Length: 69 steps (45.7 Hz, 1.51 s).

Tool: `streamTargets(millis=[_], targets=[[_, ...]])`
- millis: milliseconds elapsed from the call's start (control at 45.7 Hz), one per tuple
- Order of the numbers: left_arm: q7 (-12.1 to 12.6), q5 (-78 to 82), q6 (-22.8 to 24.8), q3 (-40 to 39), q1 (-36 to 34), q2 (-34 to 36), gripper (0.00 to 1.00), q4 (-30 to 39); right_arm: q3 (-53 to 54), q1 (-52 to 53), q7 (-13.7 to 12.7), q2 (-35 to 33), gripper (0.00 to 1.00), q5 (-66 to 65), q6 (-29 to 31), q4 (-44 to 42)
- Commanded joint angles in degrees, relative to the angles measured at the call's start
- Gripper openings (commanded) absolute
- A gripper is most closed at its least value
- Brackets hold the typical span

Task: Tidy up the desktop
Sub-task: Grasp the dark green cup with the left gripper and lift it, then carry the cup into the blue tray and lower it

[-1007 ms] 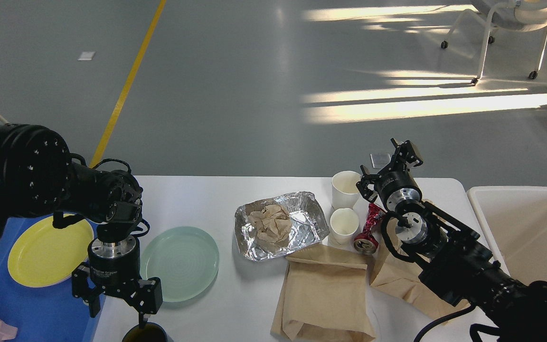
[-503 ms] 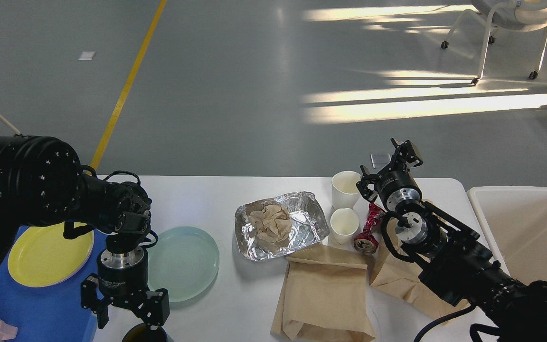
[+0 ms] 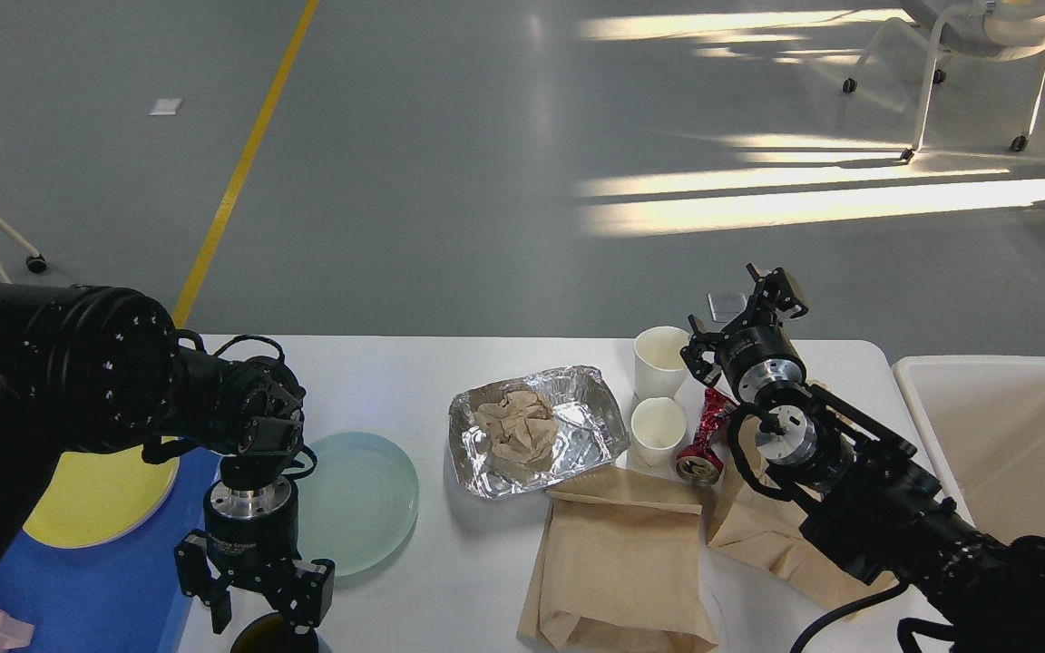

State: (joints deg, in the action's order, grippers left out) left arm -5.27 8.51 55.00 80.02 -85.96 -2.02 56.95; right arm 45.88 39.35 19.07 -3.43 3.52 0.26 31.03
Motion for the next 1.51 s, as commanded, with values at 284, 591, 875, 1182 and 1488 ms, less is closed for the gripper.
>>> streamTargets(millis=[284, 591, 875, 1182, 1488], targets=[[0.1, -0.1, 0.0, 0.0, 0.5, 0.1, 0.08, -0.7, 0.0, 0.0, 0.0, 0.0, 1.00, 0.0, 0.0, 0.0], [-0.1, -0.4, 0.0, -2.6, -1.2, 0.3, 0.00, -0.6, 0.0, 0.0, 0.0, 0.0, 1.00, 0.0, 0.0, 0.0], [-0.2, -0.2, 0.0, -4.0, -11.4, 1.9, 0.00, 4.5, 0.0, 0.0, 0.0, 0.0, 1.00, 0.0, 0.0, 0.0], [0.1, -0.2, 0.0, -4.2, -17.1, 12.3, 0.00, 8.0, 0.0, 0.0, 0.0, 0.0, 1.00, 0.0, 0.0, 0.0], [1.5, 0.6, 0.0, -1.3, -14.2, 29.3, 0.00, 5.9, 0.0, -0.1, 0.0, 0.0, 1.00, 0.0, 0.0, 0.0]])
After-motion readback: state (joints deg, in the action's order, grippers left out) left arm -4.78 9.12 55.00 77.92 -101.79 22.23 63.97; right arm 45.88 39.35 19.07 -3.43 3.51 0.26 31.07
